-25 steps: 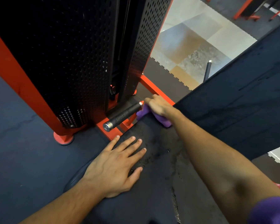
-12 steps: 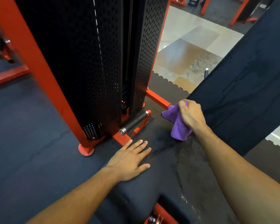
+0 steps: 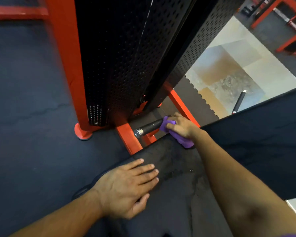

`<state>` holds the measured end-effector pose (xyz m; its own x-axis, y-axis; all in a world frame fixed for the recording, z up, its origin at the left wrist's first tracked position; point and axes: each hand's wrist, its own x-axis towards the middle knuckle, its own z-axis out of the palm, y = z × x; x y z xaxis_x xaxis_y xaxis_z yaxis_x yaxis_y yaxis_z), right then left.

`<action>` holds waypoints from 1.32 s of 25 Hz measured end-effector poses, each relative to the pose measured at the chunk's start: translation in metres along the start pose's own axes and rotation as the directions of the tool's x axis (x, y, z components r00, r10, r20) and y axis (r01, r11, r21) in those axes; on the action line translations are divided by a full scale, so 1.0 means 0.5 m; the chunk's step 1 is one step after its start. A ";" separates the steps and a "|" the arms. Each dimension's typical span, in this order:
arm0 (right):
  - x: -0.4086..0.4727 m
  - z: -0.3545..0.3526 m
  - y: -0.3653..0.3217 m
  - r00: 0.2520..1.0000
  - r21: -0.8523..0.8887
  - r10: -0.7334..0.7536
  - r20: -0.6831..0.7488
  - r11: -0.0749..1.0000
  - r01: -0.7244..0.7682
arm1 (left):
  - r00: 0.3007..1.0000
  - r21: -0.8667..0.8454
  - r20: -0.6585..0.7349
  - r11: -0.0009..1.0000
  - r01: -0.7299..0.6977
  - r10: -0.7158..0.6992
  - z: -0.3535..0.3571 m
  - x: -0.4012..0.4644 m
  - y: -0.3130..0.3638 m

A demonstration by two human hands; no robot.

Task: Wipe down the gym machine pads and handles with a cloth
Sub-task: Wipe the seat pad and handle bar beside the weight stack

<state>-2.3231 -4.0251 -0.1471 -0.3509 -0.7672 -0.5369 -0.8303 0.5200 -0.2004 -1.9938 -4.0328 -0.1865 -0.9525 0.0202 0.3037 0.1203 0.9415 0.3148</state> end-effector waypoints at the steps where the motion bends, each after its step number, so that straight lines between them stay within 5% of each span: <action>1: 0.023 0.000 -0.002 0.999 -0.017 0.041 0.016 0.999 -0.041 | 1.000 -0.008 -0.021 1.000 -0.013 0.013 0.005 -0.001 -0.002; 8: 0.003 0.012 -0.038 0.986 -0.069 0.156 0.054 0.986 -0.153 | 0.996 -0.028 -0.087 0.999 -0.037 0.034 0.014 -0.005 -0.003; 14: -0.069 0.050 -0.129 0.979 -0.022 -0.196 0.057 0.980 0.197 | 0.995 -0.046 -0.100 0.998 -0.030 0.025 0.013 -0.006 -0.003; 20: 0.016 -0.009 -0.045 0.988 -0.105 0.148 0.037 0.984 -0.144 | 0.995 -0.049 -0.095 0.998 -0.025 0.020 0.016 -0.006 -0.003; 25: -0.043 0.070 -0.159 0.982 -0.047 -0.161 0.103 0.985 0.167 | 0.995 -0.050 -0.096 0.998 -0.025 0.020 0.016 -0.009 -0.005; 31: -0.023 0.021 -0.089 0.997 -0.072 0.024 -0.067 0.997 -0.029 | 0.992 -0.025 -0.117 0.999 -0.041 0.038 0.015 -0.006 -0.005; 33: -0.037 0.050 -0.111 0.996 0.012 -0.046 -0.082 0.999 0.048 | 0.993 -0.040 -0.111 0.998 -0.045 0.041 0.015 -0.009 -0.008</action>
<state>-2.2596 -4.0304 -0.1467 -0.3461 -0.8186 -0.4583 -0.8408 0.4874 -0.2356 -1.9924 -4.0339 -0.1959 -0.9099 0.0210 0.4142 0.1743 0.9256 0.3360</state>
